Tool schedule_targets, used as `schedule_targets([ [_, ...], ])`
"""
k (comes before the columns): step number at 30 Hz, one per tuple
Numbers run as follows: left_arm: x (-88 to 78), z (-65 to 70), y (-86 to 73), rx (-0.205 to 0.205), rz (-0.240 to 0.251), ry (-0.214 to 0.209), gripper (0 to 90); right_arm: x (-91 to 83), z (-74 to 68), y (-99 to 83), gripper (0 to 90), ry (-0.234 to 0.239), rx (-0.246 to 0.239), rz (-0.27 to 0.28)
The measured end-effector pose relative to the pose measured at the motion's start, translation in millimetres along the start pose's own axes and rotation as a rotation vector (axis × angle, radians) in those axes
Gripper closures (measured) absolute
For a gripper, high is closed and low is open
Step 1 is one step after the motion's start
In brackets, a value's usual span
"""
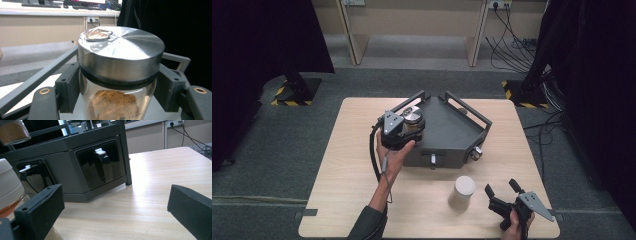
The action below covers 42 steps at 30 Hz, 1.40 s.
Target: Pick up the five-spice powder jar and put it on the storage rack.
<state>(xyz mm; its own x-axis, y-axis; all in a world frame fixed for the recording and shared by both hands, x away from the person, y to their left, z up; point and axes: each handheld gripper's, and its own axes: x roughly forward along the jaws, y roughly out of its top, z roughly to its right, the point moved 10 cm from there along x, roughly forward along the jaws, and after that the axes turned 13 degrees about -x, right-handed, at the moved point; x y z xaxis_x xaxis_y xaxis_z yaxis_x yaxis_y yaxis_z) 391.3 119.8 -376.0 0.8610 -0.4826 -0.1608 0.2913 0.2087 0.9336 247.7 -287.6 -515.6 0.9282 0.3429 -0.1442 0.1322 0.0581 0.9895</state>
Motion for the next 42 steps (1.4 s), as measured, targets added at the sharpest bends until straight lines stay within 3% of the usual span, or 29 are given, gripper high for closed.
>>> schedule_targets([
  [8, 13.3, -1.8, -5.2, 0.026, -0.005, 0.057, 30.6, 0.3, -0.1, -0.1, 1.0, 0.002, 0.001, -0.001],
  [10, 16.7, -4.3, -5.6, 0.039, 0.002, 0.053, 30.6, 0.2, -0.1, 0.0, 1.0, 0.003, 0.002, -0.001],
  [11, 16.8, -3.3, -6.4, 0.016, -0.005, 0.065, 30.6, 0.3, 0.0, -0.1, 1.0, 0.002, 0.002, -0.001],
  [15, 19.8, -4.3, -8.4, 0.01, -0.008, 0.075, 30.6, 0.4, 0.4, -0.3, 1.0, 0.004, 0.005, -0.001],
  [31, 29.6, -6.8, -16.9, 0.019, -0.024, 0.1, 30.6, 0.6, 0.4, -0.3, 1.0, 0.009, 0.008, 0.0],
  [34, 30.8, -8.0, -17.5, 0.039, -0.018, 0.087, 30.5, 0.5, 0.4, -0.3, 1.0, 0.009, 0.007, 0.0],
  [37, 29.3, -7.4, -19.6, 0.015, -0.012, 0.093, 29.9, 0.6, 0.5, -0.3, 1.1, 0.01, 0.008, 0.0],
  [42, 26.0, -7.7, -18.7, -0.011, -0.009, 0.088, 8.9, 0.4, 0.2, -0.1, 1.0, 0.009, 0.007, 0.0],
])
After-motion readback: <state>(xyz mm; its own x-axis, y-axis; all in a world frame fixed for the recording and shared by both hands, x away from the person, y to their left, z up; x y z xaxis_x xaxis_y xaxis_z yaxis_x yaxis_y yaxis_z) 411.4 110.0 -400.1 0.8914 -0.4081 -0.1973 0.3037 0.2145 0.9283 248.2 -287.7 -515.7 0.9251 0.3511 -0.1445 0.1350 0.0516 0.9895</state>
